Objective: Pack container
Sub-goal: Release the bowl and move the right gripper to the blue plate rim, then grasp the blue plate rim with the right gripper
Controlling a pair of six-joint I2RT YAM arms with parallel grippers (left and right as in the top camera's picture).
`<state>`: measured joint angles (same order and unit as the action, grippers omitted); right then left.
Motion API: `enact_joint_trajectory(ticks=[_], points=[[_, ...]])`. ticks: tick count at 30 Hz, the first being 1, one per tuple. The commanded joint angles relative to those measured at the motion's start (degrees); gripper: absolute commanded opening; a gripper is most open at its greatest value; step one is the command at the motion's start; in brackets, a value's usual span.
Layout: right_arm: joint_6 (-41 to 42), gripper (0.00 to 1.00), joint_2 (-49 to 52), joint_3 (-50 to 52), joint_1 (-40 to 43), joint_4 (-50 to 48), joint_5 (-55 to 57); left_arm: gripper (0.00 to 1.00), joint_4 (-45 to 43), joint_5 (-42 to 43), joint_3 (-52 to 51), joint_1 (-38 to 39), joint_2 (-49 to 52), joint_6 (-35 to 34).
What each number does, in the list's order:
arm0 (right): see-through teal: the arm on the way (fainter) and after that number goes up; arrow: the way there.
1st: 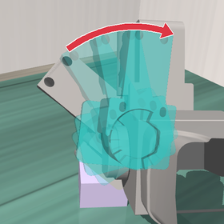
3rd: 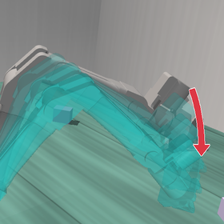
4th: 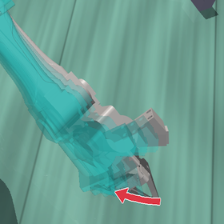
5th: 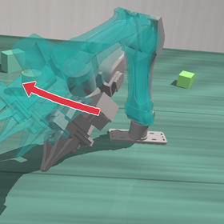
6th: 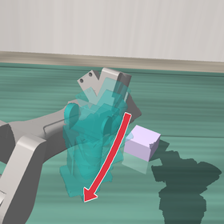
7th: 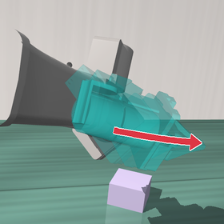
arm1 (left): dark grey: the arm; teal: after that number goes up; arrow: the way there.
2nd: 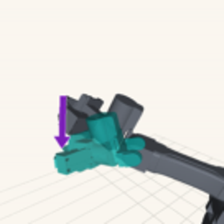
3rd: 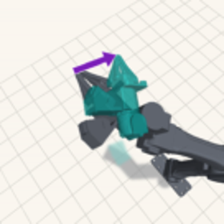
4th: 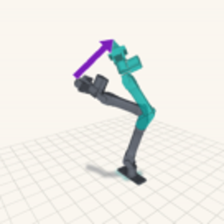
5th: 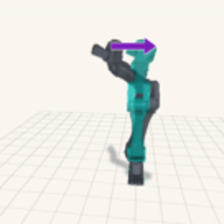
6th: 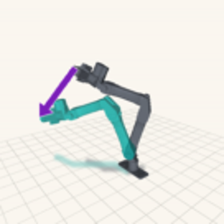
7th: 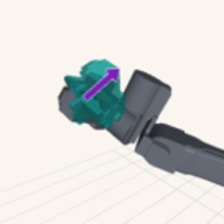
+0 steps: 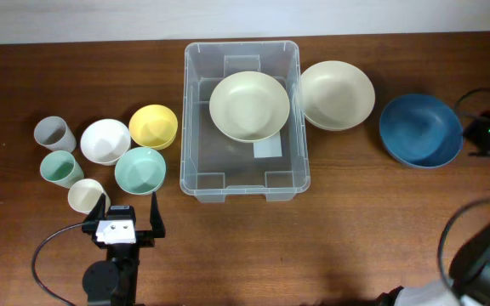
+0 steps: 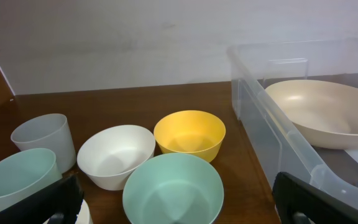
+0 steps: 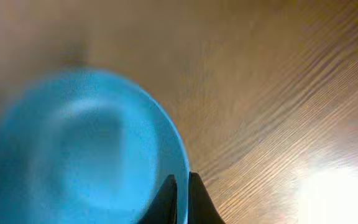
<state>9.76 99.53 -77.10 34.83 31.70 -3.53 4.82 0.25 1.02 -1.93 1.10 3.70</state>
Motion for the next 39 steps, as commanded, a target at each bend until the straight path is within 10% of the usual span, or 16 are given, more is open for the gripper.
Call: enact_joint_trajectory(ticks=[1,14,15,17,18,39], points=[[-1.97,0.04,-9.44,-1.73,-1.62,0.63,0.76,0.99,-0.13,0.44,-0.44,0.17,-0.44,0.92],[-3.93,0.04,-18.21,-1.66,-8.68,2.54,1.73,1.0,-0.13,0.44,-0.44,0.17,-0.44,0.92],[-3.91,0.16,-17.46,-1.66,-8.15,3.54,2.97,0.99,-0.13,0.44,-0.44,0.17,-0.44,0.92],[-3.74,0.92,-15.82,-1.66,-6.91,4.33,5.14,0.99,-0.13,0.44,-0.44,0.17,-0.44,0.92],[-3.76,0.99,-14.19,-1.66,-5.79,4.33,5.79,1.0,-0.13,0.44,-0.44,0.17,-0.44,0.92],[-6.54,0.93,19.61,-1.66,-0.35,-3.58,-7.02,0.99,-0.13,0.44,-0.44,0.17,-0.44,0.92]])
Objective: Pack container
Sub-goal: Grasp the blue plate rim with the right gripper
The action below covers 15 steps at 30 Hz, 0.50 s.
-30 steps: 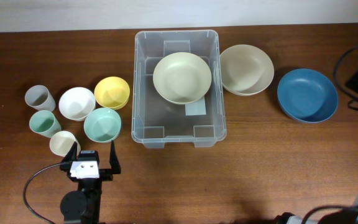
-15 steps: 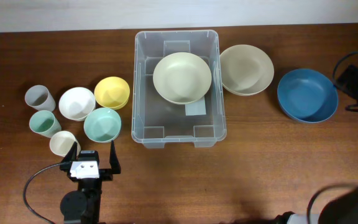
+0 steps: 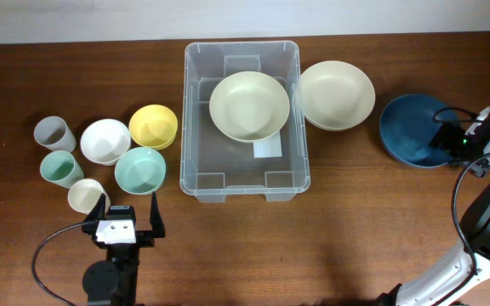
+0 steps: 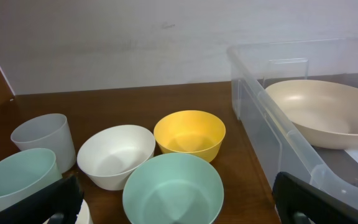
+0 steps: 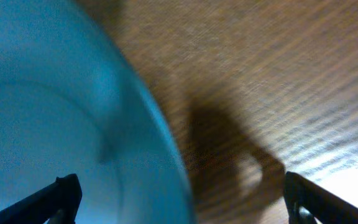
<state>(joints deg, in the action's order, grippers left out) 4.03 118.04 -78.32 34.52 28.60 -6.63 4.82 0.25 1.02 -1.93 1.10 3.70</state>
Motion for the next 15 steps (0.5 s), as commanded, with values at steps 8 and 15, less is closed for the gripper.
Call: enact_joint_trajectory(ticks=[8,15], points=[[-0.59,0.04,1.38,-0.44,0.07,-0.94,-3.93,1.0,-0.13,0.44,-0.44,0.17,-0.44,0.92],[-0.59,0.04,-1.07,-0.57,0.81,-0.94,-5.27,0.99,-0.13,0.46,-0.44,0.17,-0.44,0.92]])
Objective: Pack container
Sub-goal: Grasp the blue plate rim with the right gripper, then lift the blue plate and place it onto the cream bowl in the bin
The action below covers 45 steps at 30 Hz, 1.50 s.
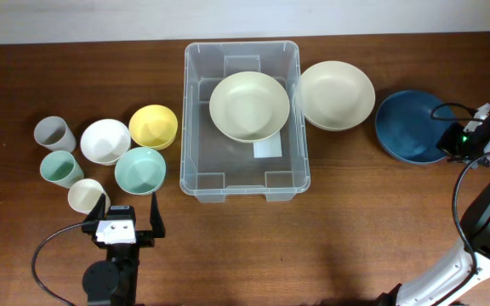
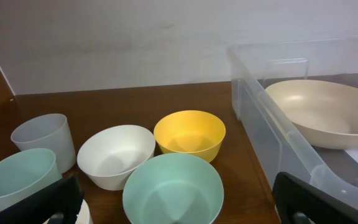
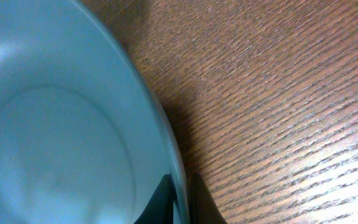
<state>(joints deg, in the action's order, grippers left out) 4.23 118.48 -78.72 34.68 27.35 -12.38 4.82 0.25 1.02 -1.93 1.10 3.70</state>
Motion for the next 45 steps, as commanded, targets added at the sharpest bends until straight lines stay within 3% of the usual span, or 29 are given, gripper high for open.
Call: enact_joint_trajectory(ticks=[1,12,16,21,27,32,37,45], points=[[-0.79,0.04,-3.28,-0.17,1.14,0.31,-0.39,0.99,-0.13,0.44,-0.44,0.17,-0.44,0.92],[-0.85,0.04,-26.53,-0.17,1.92,2.21,-4.26,0.99,-0.13,0.44,-0.44,0.17,-0.44,0.92],[-0.83,0.04,-35.01,-0.17,-2.6,1.73,-11.28,1.0,-0.13,0.44,-0.44,0.17,-0.44,0.92],[-0.83,0.04,-40.17,-0.17,-15.28,-0.31,-11.93,1.0,-0.13,0.44,-0.44,0.17,-0.44,0.92],[-0.81,0.04,-38.23,-0.17,-34.07,-6.56,-1.99,0.99,-0.13,0.44,-0.44,0.17,-0.44,0.92],[-0.85,0.04,-29.59,-0.15,-48.52,-15.21,10.64,1.0,-0.13,0.46,-0.44,0.17,-0.44,0.92],[-0.85,0.04,-19.04,-0.17,-54.27,-22.51,16.94,1.0,-0.13,0.44,-0.44,0.17,-0.44,0.92],[-0.81,0.04,-11.23,-0.17,-54.49,-28.52,20.02,1.0,-0.13,0.44,-0.44,0.17,-0.44,0.92]])
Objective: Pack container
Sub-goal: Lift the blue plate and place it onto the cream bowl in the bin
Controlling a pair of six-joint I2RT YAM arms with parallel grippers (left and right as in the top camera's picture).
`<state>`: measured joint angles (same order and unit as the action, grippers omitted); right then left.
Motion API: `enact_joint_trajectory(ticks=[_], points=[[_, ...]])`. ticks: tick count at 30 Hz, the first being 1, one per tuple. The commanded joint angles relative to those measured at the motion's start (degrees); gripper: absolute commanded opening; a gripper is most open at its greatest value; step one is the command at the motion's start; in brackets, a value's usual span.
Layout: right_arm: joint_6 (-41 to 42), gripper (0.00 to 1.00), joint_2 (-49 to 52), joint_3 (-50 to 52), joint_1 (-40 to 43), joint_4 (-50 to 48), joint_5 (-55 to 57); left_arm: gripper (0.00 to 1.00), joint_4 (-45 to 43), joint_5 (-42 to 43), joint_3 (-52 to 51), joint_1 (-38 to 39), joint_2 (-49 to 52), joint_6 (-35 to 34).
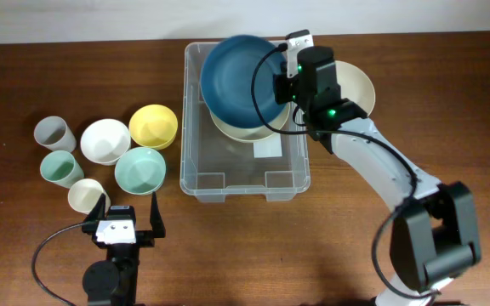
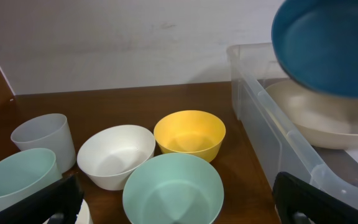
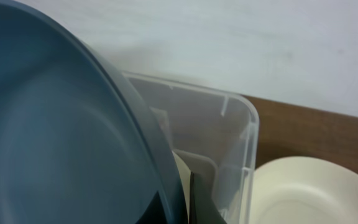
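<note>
My right gripper [image 1: 286,83] is shut on the rim of the blue bowl [image 1: 241,70], which hangs tilted over the far end of the clear container [image 1: 196,161], above the cream bowl [image 1: 253,132] lying inside it. In the right wrist view the blue bowl [image 3: 61,137] fills the left, with the container's wall [image 3: 244,143] behind. The left wrist view shows the blue bowl [image 2: 331,46] over the cream bowl [image 2: 319,118]. A second cream bowl [image 1: 360,85] lies right of the container. My left gripper [image 1: 126,217] stands open near the front edge.
Left of the container stand a yellow bowl [image 1: 153,126], a white bowl [image 1: 104,140], a mint bowl [image 1: 139,170], a grey cup [image 1: 52,133], a mint cup [image 1: 58,167] and a cream cup [image 1: 84,195]. A white label [image 1: 268,149] lies on the container's floor.
My right gripper, then shut on the blue bowl's rim on the table at the far right, now holds the bowl in the air over the container's far end. The left arm has not moved.
The blue bowl lay on the table at the far right with my right gripper shut beside its right rim. Then the gripper was open around that rim, then shut on it. Now the bowl hangs over the cream bowl in the container. The left gripper stayed open.
</note>
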<state>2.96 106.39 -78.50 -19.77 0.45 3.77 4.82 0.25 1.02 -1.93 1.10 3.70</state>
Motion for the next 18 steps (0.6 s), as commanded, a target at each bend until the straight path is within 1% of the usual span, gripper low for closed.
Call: enact_joint_trajectory(ticks=[1,8,9,10,11,12,13,18], points=[[0.44,0.04,1.4,-0.39,-0.04,-1.77,4.55,1.0,-0.13,0.46,-0.44,0.17,-0.44,0.92],[0.44,0.04,3.37,-0.37,-0.11,-1.44,4.76,1.0,-0.13,0.46,-0.44,0.17,-0.44,0.92],[0.44,0.05,3.37,-0.37,-0.11,-1.53,4.63,0.99,-0.13,0.46,-0.44,0.17,-0.44,0.92],[0.44,0.23,3.37,-0.37,-0.11,-1.84,4.61,1.0,-0.15,0.44,-0.44,0.17,-0.44,0.92],[0.44,0.44,3.37,-0.37,-0.11,-2.08,4.59,1.0,-0.15,0.44,-0.44,0.17,-0.44,0.92],[0.44,0.59,3.37,-0.37,-0.11,-2.47,4.42,1.0,-0.13,0.44,-0.44,0.17,-0.44,0.92],[0.44,0.69,3.37,-0.39,-0.15,-2.91,4.42,1.0,-0.13,0.44,-0.44,0.17,-0.44,0.92],[0.42,0.7,2.78,-1.38,-0.15,-2.82,4.42,1.0,-0.13,0.44,-0.44,0.17,-0.44,0.92]])
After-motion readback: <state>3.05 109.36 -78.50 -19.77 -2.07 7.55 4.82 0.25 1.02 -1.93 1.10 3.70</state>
